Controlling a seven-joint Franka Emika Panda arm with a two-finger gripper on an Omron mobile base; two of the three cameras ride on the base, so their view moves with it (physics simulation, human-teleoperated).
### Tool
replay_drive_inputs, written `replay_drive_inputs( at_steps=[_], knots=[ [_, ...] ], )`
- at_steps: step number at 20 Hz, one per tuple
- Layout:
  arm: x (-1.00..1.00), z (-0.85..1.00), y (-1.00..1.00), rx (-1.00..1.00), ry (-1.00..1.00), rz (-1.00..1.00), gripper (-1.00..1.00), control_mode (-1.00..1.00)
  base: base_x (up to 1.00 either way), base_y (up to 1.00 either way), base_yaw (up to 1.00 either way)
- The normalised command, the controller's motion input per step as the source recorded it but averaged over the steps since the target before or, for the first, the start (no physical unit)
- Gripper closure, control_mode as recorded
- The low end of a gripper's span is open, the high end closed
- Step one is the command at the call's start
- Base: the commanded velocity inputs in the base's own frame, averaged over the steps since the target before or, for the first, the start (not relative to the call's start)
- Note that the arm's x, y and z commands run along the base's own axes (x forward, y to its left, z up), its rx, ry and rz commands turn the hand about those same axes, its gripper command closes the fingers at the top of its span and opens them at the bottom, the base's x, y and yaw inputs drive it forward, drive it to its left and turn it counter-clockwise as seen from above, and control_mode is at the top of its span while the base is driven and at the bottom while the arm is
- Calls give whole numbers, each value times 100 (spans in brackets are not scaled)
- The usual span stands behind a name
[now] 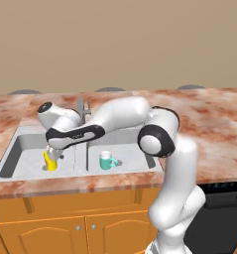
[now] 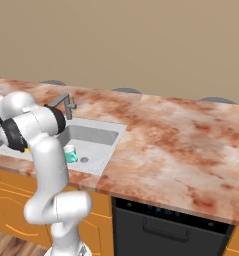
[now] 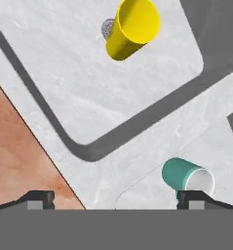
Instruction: Place the cup in the left basin and the mug in the right basin of the sink.
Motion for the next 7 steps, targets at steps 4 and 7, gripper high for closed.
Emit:
replay_drive_inputs(
  at_steps=[4, 7],
  knots=[
    [-29, 32, -28, 9, 0, -32, -100, -100, 0, 0, 0],
    [-29, 29, -29, 8, -3, -29, -100, -100, 0, 0, 0]
  ],
)
